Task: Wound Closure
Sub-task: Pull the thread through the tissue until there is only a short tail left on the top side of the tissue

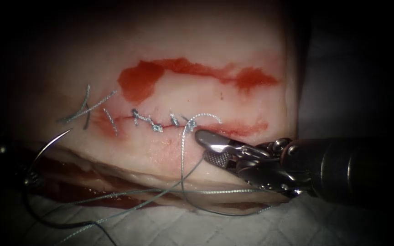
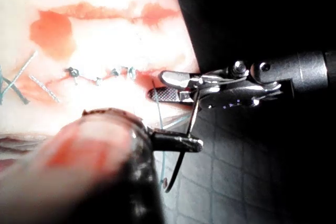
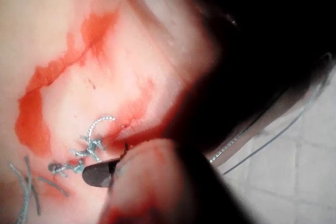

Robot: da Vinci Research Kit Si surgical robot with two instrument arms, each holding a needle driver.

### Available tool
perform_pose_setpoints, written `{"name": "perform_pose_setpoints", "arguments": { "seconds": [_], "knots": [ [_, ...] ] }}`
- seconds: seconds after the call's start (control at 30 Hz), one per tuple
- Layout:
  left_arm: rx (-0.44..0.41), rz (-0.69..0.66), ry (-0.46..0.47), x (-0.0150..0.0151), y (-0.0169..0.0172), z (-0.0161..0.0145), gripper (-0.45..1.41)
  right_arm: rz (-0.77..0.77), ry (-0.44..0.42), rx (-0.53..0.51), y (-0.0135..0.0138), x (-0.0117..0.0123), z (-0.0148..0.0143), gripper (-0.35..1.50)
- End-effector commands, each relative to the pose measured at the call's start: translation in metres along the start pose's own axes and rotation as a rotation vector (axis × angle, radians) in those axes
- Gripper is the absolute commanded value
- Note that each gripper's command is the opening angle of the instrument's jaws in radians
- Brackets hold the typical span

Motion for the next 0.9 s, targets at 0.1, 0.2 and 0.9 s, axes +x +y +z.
{"name": "perform_pose_setpoints", "arguments": {
  "seconds": [0.1, 0.2, 0.9],
  "knots": [
    [0.001, 0.0, 0.003, 0.0, 0.0007, 0.0002, -0.45, -0.009, -0.009, -0.008, -0.0007, -0.0004, 0.0014, 0.09],
    [0.001, 0.0, 0.005, 0.0, 0.0007, 0.0003, -0.45, -0.014, -0.008, -0.011, -0.001, -0.001, 0.0013, -0.21],
    [-0.009, -0.005, -0.064, -0.0008, 0.0016, -0.0004, -0.45, -0.341, -0.34, -0.125, 0.0103, -0.0168, -0.0198, -0.35]
  ]
}}
